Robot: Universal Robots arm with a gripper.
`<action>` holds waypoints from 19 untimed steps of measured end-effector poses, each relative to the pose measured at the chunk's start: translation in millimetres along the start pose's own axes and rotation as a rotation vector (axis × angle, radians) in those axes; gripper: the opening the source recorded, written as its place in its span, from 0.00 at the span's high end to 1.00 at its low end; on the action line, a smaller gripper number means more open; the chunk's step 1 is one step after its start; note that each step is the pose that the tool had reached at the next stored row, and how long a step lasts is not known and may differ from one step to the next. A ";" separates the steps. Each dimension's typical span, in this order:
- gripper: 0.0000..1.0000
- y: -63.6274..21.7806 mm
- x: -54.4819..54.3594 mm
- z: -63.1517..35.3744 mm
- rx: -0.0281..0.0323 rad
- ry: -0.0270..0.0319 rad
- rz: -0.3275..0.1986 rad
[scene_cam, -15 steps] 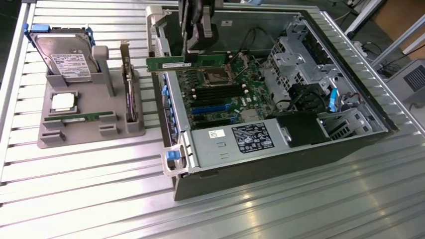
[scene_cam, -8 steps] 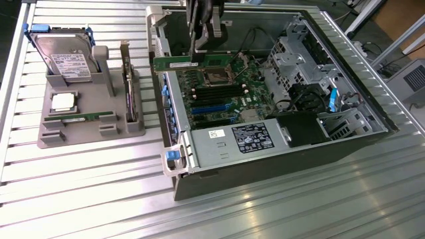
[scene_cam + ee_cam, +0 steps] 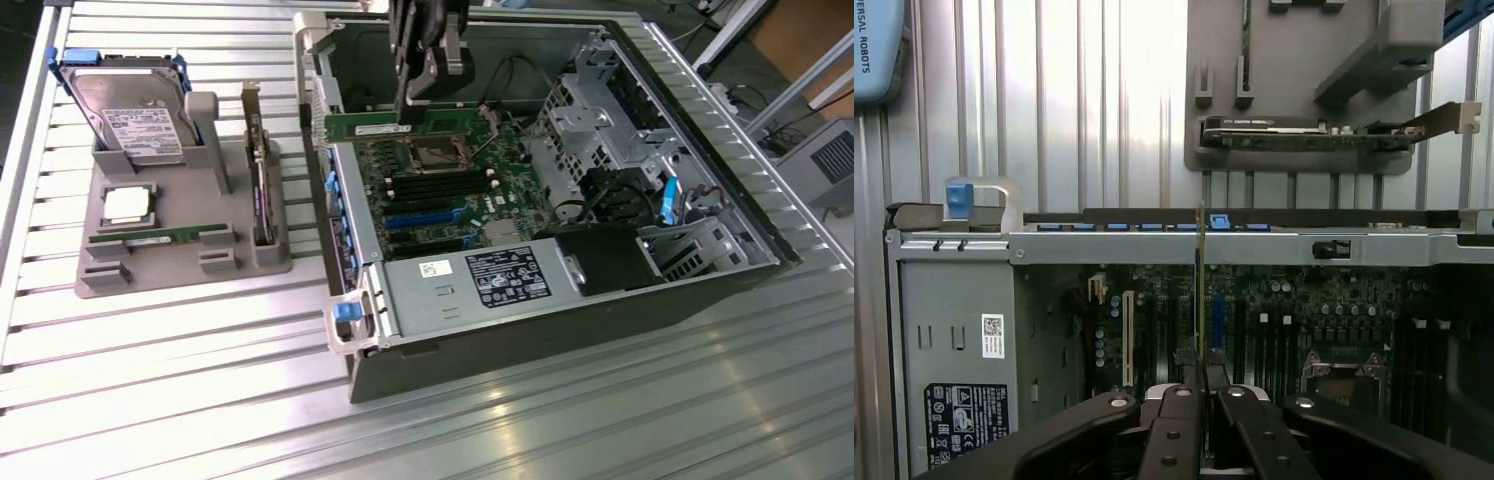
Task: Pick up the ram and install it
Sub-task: 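Pick up the ram and move it above insertion slot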
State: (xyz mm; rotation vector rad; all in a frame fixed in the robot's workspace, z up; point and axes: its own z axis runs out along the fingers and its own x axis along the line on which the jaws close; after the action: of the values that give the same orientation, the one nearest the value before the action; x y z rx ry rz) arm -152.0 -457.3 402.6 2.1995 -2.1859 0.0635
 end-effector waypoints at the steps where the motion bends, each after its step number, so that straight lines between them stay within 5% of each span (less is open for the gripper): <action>1: 0.88 -1.7 0.0 0.0 0.0000 0.0000 0.000; 19: 0.88 -34.1 0.2 0.1 0.0001 -0.0001 0.000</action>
State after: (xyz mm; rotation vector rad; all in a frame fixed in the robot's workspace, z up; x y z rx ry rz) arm -117.8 -457.3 402.5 2.1995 -2.1860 0.0635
